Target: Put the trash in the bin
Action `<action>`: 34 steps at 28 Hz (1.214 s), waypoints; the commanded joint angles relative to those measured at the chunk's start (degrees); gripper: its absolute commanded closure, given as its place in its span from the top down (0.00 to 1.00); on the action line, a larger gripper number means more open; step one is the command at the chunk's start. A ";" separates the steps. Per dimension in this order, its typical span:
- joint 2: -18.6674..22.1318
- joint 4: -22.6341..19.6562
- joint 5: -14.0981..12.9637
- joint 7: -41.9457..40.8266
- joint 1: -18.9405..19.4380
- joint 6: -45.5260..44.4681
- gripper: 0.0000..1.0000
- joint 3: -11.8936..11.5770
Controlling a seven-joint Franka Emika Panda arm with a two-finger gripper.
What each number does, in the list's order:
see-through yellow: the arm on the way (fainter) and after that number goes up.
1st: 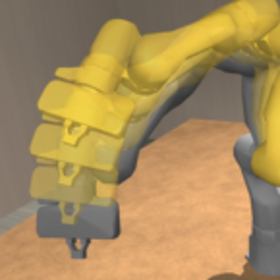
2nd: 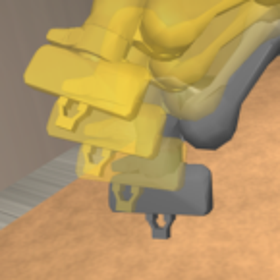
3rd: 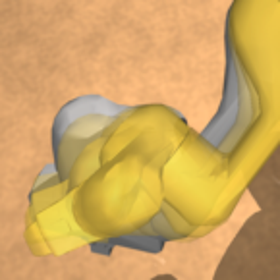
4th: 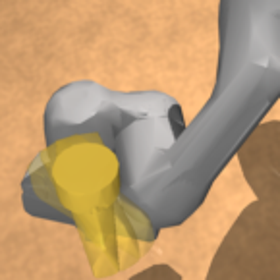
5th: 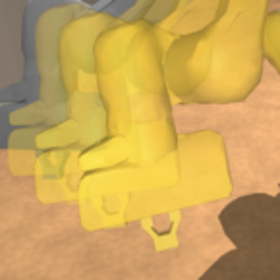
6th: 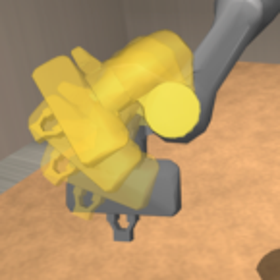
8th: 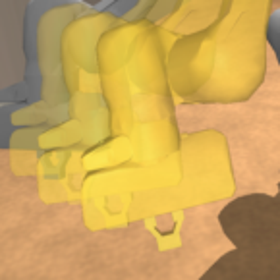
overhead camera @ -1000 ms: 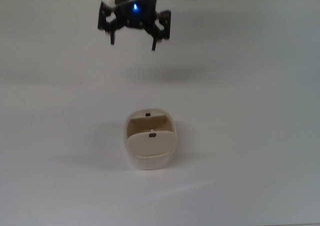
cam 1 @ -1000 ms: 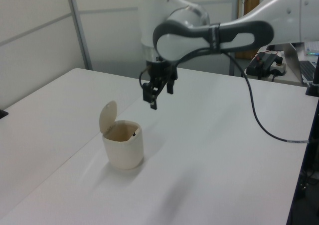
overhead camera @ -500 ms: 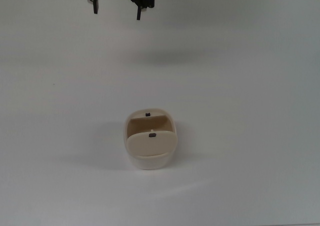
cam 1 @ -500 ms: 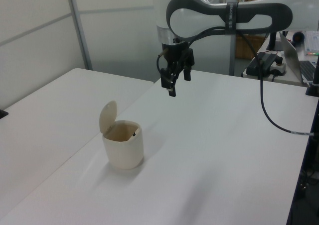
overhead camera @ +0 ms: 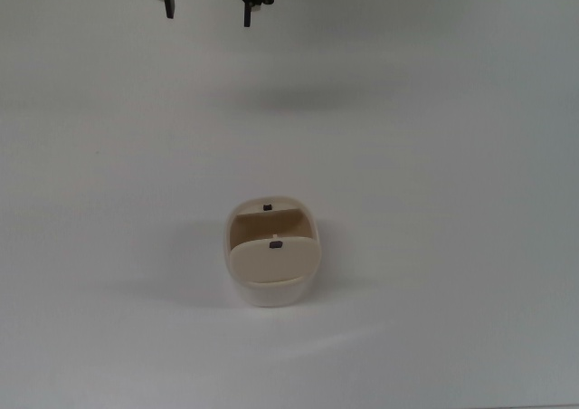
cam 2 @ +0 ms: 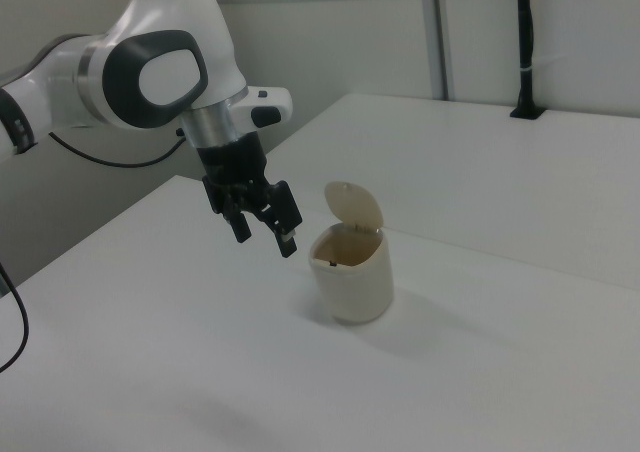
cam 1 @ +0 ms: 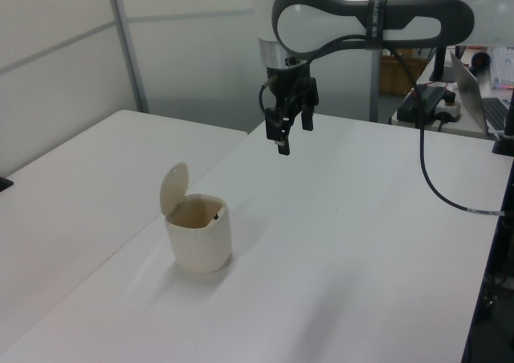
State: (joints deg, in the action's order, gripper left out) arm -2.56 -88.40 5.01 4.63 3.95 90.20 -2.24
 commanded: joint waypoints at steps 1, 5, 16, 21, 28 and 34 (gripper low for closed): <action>0.81 -0.01 -1.40 -1.56 0.01 -1.08 1.00 -0.30; 1.25 -0.10 -1.58 -1.56 0.01 -0.91 1.00 -0.04; 1.95 -0.10 -2.99 -1.64 -2.63 -0.03 1.00 1.10; 1.95 -0.19 -3.16 -1.73 -3.77 0.06 1.00 2.86; 1.95 -0.19 -3.16 -3.31 -4.39 -0.03 1.00 3.21; 1.95 -0.10 -3.16 -3.31 -4.12 -0.03 1.00 3.12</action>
State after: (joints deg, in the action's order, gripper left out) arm -1.29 -88.39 3.01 2.71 0.78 90.21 0.17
